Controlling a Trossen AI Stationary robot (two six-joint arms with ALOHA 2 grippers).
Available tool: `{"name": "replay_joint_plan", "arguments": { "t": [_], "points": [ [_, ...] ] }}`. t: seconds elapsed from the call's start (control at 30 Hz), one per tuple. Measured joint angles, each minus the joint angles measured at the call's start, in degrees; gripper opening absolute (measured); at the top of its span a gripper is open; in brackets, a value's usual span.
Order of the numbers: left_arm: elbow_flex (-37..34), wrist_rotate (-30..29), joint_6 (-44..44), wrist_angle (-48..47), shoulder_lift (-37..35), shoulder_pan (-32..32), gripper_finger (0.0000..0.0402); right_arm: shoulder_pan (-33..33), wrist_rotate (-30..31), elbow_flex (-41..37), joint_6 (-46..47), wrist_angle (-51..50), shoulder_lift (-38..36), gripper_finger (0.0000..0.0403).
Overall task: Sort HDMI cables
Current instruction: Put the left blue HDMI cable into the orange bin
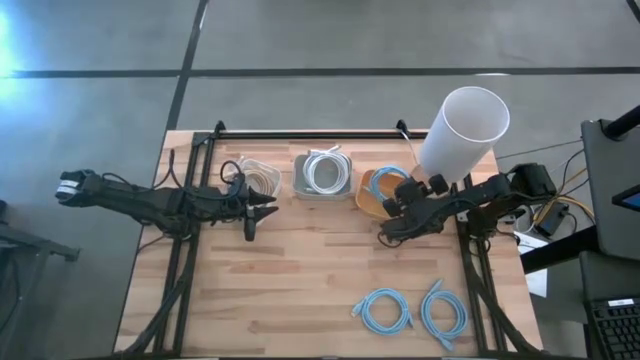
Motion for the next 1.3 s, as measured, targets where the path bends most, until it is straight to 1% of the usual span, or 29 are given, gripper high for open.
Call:
{"name": "replay_joint_plan", "arguments": {
  "t": [0.1,0.23,0.4,0.8,0.9,0.97,1.03,1.13,1.2,1.3],
  "points": [
    [0.0,0.0,0.0,0.0,0.0,0.0,0.014,-0.13,1.67,0.0,-0.18,0.87,0.0,0.0039],
    [0.0,-0.01,-0.13,0.0,0.0,0.0,0.014,-0.22,1.62,0.0,-2.06,2.78,0.0,0.0047],
    [0.0,0.0,-0.31,0.0,0.0,0.0,0.014,-0.24,1.56,0.0,-6.27,3.56,0.0,0.0077],
    [0.0,-0.01,-0.44,-0.02,0.0,0.0,0.014,-0.24,1.42,0.03,-6.38,4.39,0.0,0.0143],
    [0.0,0.0,-0.46,0.0,0.0,0.0,0.014,-0.24,0.73,1.16,-6.4,4.39,0.0,0.0158],
    [0.0,0.0,-0.45,-0.01,0.0,0.0,0.014,-0.24,-1.18,2.93,-7.27,4.38,0.0,0.0166],
    [0.0,0.0,-0.44,-0.02,0.0,0.0,0.014,-0.22,-4.13,5.31,-10.17,4.36,0.0,0.0174],
    [0.0,0.0,-0.44,-0.02,0.0,0.0,0.014,0.04,-10.56,9.95,-17.31,4.46,-0.02,0.0182],
    [0.0,-0.02,-0.44,-0.02,0.0,0.0,0.014,0.57,-15.94,13.24,-22.29,4.48,-0.02,0.0184],
    [0.0,-0.02,-0.44,-0.02,0.0,0.0,0.014,2.06,-23.14,18.07,-26.96,4.56,-0.06,0.0184]
  ]
}}
